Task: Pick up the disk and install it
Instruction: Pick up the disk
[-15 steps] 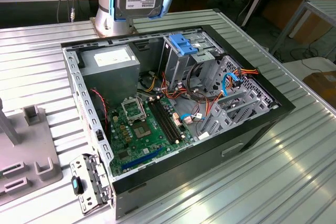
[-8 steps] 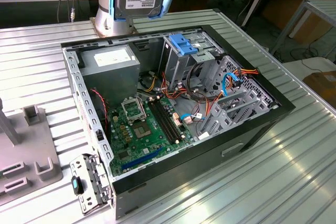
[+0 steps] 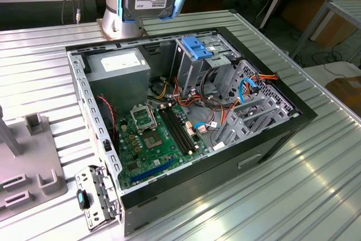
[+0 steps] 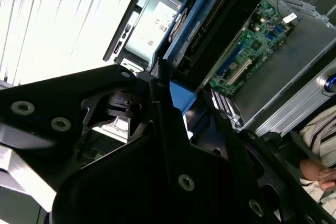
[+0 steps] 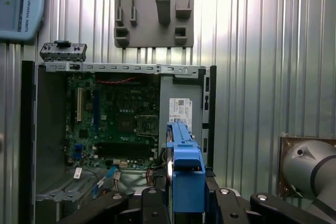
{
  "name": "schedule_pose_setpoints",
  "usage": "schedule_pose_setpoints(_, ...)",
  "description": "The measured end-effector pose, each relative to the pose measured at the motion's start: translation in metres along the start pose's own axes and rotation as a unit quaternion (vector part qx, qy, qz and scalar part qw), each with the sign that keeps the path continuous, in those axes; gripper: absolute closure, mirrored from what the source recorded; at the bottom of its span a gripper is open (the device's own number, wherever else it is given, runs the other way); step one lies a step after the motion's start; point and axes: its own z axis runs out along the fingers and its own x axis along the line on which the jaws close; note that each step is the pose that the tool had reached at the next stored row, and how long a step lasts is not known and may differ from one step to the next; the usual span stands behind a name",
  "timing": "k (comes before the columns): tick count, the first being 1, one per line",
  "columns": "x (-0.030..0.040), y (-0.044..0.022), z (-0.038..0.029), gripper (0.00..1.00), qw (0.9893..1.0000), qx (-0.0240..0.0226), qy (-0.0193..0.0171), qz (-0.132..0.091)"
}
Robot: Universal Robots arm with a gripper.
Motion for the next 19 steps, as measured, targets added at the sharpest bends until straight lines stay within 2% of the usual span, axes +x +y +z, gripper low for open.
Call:
schedule_pose_setpoints(17, 0.0002, 0.0, 0.0, 0.64, 1.0, 0.0001, -0.0029, 0.0)
schedule_pose_setpoints(19, 0.0044, 0.0002, 0.0006, 0.64, 1.0, 0.0033, -0.0027, -0.003)
